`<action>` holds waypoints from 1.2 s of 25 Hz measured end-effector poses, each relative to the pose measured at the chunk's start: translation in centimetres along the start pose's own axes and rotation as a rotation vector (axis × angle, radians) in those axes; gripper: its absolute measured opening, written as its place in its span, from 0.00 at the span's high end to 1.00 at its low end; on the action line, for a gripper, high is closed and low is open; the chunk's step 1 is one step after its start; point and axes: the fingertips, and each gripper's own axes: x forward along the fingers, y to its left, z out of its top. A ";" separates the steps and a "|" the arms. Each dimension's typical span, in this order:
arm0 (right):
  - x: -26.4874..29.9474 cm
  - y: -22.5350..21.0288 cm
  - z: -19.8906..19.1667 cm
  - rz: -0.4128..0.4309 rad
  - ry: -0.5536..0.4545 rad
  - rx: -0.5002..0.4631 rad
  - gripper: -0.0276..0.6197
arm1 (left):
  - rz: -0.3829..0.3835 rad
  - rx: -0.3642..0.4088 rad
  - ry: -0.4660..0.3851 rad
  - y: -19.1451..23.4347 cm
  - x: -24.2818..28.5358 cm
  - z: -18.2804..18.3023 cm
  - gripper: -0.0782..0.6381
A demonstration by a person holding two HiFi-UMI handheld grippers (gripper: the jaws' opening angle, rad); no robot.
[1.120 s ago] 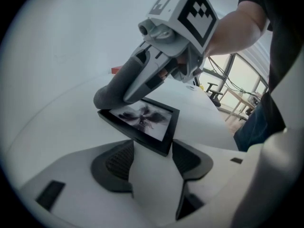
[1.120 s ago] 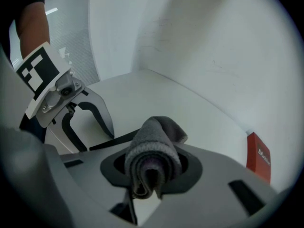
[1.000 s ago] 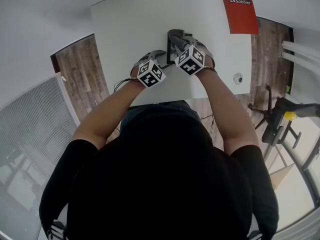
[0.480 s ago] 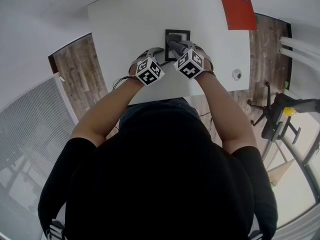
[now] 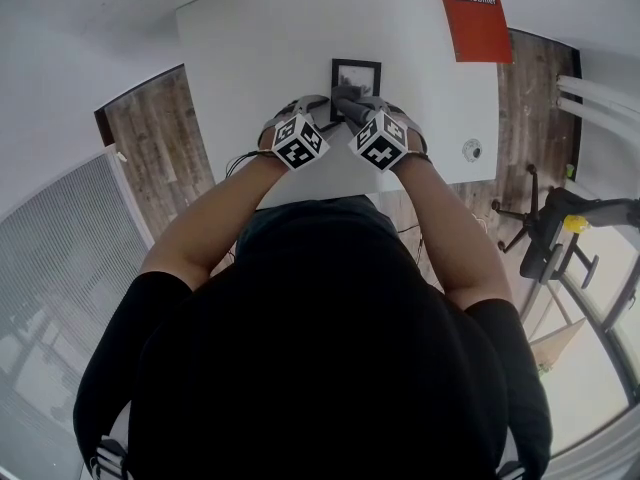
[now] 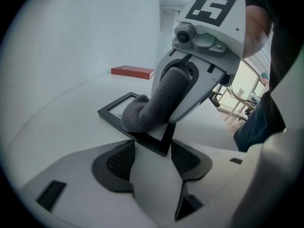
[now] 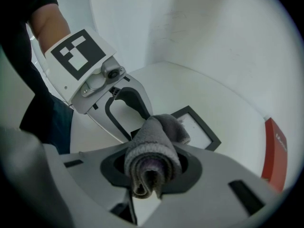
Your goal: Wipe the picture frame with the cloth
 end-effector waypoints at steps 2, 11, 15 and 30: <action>-0.1 0.7 -0.2 0.026 0.009 0.001 0.80 | -0.001 -0.001 -0.002 0.1 -0.1 0.0 0.55; -0.3 1.2 -0.2 0.059 0.020 0.010 0.80 | -0.007 0.002 0.000 0.1 -0.1 0.1 0.56; -0.4 0.9 -0.1 0.056 0.017 0.014 0.80 | -0.004 0.006 0.000 0.2 -0.1 0.1 0.56; -4.1 -6.6 1.4 -0.041 -0.059 0.156 0.79 | 0.016 0.000 -0.012 0.8 -0.2 0.0 0.64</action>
